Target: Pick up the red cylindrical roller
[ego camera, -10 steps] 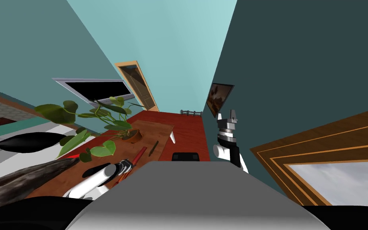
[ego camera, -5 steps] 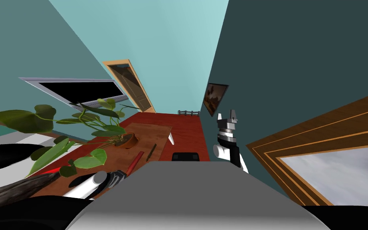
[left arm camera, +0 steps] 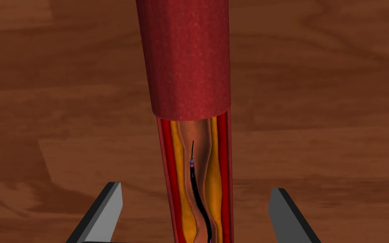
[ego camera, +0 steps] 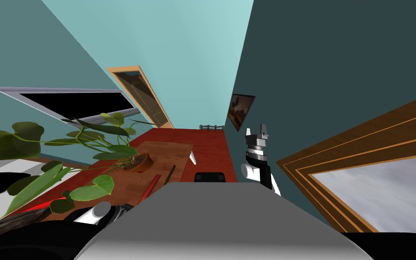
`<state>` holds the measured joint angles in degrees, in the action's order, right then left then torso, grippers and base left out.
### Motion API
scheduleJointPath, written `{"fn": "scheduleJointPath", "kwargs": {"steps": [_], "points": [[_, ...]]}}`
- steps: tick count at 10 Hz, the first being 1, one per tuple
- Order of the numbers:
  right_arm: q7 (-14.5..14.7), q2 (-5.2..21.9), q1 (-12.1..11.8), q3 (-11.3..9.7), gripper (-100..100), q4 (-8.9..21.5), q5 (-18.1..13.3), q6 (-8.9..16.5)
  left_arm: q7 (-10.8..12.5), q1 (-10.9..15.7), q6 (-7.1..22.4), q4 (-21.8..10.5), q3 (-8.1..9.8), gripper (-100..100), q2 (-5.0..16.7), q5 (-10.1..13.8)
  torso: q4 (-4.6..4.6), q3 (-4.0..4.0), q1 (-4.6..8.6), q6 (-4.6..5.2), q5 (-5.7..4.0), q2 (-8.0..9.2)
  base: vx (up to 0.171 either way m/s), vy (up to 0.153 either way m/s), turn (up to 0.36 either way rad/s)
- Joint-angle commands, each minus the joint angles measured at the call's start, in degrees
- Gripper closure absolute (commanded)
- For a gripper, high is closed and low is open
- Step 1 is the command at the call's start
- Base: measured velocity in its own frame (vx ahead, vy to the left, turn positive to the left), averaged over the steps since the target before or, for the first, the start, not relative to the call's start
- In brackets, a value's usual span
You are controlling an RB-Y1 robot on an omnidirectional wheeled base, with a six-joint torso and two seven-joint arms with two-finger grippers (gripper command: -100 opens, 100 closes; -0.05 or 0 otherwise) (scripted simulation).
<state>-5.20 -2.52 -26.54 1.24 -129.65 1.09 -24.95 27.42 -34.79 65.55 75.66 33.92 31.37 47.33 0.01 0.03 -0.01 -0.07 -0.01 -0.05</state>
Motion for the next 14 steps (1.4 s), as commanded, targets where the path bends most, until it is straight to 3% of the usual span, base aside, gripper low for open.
{"fn": "scheduleJointPath", "kwargs": {"steps": [1, 2, 3, 6, 7, 11, 12, 13, 14], "points": [[0.0, 0.0, 0.0, 0.0, 0, 0.0, 0.0, 0.0, 0.0, 0.0, 0.0, 0.0, 0.00, -100, 0.0, 0.0, 0.00, 0.00, 0.00, 0.00, 0.00, 0.00, 0.005, 0.010, -0.015], [0.0, 0.0, 0.0, 0.0, 0, 0.0, 0.0, 0.0, 0.0, 0.0, 0.2, -0.2, 0.03, 0, 0.1, 0.1, 0.00, -0.01, 0.03, -0.01, 0.00, 0.01, 0.000, 0.000, 0.000], [0.0, 0.0, 0.0, 0.0, 0, 0.0, 0.0, 0.0, -0.6, 1.1, -1.6, -2.1, -0.79, -100, -1.0, -0.9, -0.01, -0.02, 0.06, -0.01, -0.01, 0.03, 0.002, 0.028, 0.010], [0.0, 0.0, 0.0, 0.0, 0, 0.0, 0.0, 0.0, -0.7, 1.8, -2.5, -3.2, -1.29, -100, -1.5, -1.5, 0.00, 0.00, -0.08, -0.01, 0.03, 0.01, 0.006, 0.033, 0.002], [0.0, 0.0, 0.0, 0.0, 0, 0.0, 0.0, 0.0, -0.9, 1.9, -2.7, -3.3, -1.33, 100, -1.6, -1.5, -0.01, -0.01, -0.01, -0.01, 0.01, 0.02, 0.000, 0.000, 0.000], [0.0, 0.0, 0.0, 0.0, 0, 0.0, 0.0, 0.0, -0.8, 1.9, -2.6, -3.4, -1.37, 100, -1.7, -1.5, -0.01, -0.02, -0.06, 0.03, -0.03, 0.03, 0.000, -0.001, 0.002], [0.0, 0.0, 0.0, 0.0, 0, 0.0, 0.0, 0.0, -0.8, 1.9, -2.6, -3.4, -1.38, 0, -1.7, -1.5, -0.01, -0.02, -0.05, 0.03, -0.05, 0.03, 0.000, 0.000, 0.000], [0.0, 0.0, 0.0, 0.0, 0, 0.0, 0.0, 0.0, -0.5, 0.9, -1.2, -1.7, -0.63, 100, -0.7, -0.7, -0.01, -0.02, -0.04, 0.02, -0.05, 0.03, -0.003, -0.026, -0.011], [0.0, 0.0, 0.0, 0.0, 0, 0.0, 0.0, 0.0, -0.2, 0.4, -0.5, -0.9, -0.30, 100, -0.3, -0.3, -0.01, -0.02, 0.05, 0.03, -0.12, 0.04, -0.006, -0.038, -0.006]]}}
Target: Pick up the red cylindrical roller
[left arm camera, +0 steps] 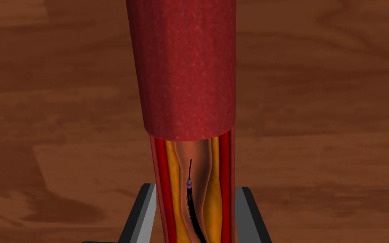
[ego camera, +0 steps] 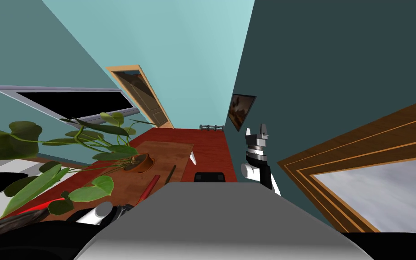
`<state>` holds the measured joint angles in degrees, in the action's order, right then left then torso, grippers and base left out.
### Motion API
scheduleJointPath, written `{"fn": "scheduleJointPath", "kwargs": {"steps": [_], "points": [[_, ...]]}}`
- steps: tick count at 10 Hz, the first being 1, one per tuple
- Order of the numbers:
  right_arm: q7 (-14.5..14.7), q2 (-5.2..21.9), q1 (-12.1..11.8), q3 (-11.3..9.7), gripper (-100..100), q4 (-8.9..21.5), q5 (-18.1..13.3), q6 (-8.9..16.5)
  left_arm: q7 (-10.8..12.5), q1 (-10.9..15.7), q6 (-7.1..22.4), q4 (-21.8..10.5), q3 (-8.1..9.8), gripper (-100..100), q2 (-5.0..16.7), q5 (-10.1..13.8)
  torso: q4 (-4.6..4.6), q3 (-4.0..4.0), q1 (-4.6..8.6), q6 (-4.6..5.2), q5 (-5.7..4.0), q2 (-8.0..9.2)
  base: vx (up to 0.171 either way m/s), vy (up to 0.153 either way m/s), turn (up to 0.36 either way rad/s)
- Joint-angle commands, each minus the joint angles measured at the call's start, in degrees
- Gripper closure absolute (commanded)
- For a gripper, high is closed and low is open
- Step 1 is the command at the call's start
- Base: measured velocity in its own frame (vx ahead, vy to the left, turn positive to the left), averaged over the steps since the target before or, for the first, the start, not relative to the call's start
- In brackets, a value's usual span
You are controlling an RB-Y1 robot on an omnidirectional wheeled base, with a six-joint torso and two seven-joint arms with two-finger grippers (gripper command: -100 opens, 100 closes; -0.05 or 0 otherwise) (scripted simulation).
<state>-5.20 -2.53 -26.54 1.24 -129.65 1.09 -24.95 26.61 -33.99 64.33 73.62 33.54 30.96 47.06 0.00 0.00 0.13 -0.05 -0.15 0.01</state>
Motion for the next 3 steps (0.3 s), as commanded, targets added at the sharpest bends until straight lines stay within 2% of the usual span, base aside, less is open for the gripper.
{"fn": "scheduleJointPath", "kwargs": {"steps": [1, 2, 3], "points": [[0.0, 0.0, 0.0, 0.0, 0, 0.0, 0.0, 0.0, 0.9, -0.8, 1.4, 1.9, 0.41, 100, 0.5, 0.3, 0.00, 0.00, 0.00, 0.00, 0.00, 0.00, -0.006, -0.034, 0.001], [0.0, 0.0, 0.0, 0.0, 0, 0.0, 0.0, 0.0, 0.5, -0.4, 0.8, 1.0, 0.21, 100, 0.3, 0.1, -0.01, 0.00, 0.03, 0.01, -0.01, -0.01, -0.003, -0.014, -0.001], [0.0, 0.0, 0.0, 0.0, 0, 0.0, 0.0, 0.0, 0.6, -0.4, 1.0, 1.2, 0.21, 0, 0.3, 0.1, 0.00, 0.01, -0.03, 0.00, 0.01, -0.01, 0.000, 0.000, 0.000]]}}
